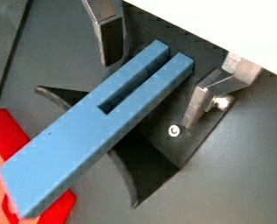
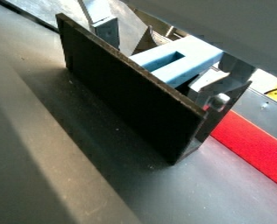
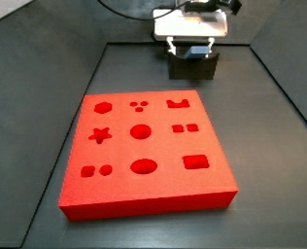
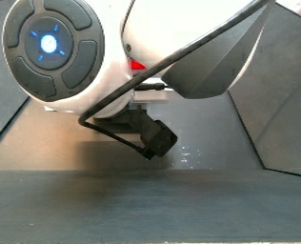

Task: Pick up the double-square object. Move up. Rotate the double-square object. Place the double-square object on the fixture. Regrasp the double-square object. Move to above the board. Insert the double-square object.
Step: Regrasp the double-square object.

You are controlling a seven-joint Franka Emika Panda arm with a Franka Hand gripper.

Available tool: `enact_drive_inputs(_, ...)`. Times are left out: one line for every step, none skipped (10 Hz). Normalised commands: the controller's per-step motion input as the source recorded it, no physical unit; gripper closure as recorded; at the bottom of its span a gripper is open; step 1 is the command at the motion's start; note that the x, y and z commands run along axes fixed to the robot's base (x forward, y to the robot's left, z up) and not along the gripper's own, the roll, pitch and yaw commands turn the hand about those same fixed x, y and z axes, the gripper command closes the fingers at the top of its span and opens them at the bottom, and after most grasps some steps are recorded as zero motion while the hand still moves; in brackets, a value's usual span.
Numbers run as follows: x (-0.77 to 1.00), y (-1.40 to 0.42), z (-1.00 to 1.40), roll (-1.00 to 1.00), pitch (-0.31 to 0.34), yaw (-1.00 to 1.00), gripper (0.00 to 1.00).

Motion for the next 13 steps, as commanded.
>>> enact_drive_inputs(-0.01,0.00,1.00,0.04,0.032,0.00,0.00)
enact_drive_inputs(-0.03,0.00,1.00,0.06,0.035,0.00,0.00)
enact_drive_inputs(-0.03,-0.01,1.00,0.06,0.035,0.00,0.00)
enact_drive_inputs(-0.04,0.00,1.00,0.06,0.051,0.00,0.00)
enact_drive_inputs(-0.04,0.00,0.91,0.06,0.059,0.00,0.00)
enact_drive_inputs(-0.03,0.00,0.74,0.06,0.066,-0.01,0.00)
enact_drive_inputs(-0.03,0.00,0.57,0.05,0.066,-0.01,0.00)
enact_drive_inputs(-0.03,0.00,0.40,0.04,0.065,-0.02,0.00)
enact_drive_inputs(0.01,-1.00,1.00,1.00,0.073,0.02,0.00)
enact_drive_inputs(0.01,-1.00,0.93,1.00,0.071,0.02,0.00)
enact_drive_inputs(-0.02,-1.00,0.89,1.00,0.059,0.01,0.00)
enact_drive_inputs(-0.05,-1.00,0.85,1.00,0.051,0.01,0.00)
enact_drive_inputs(-0.06,-1.00,0.81,1.00,0.046,0.01,0.00)
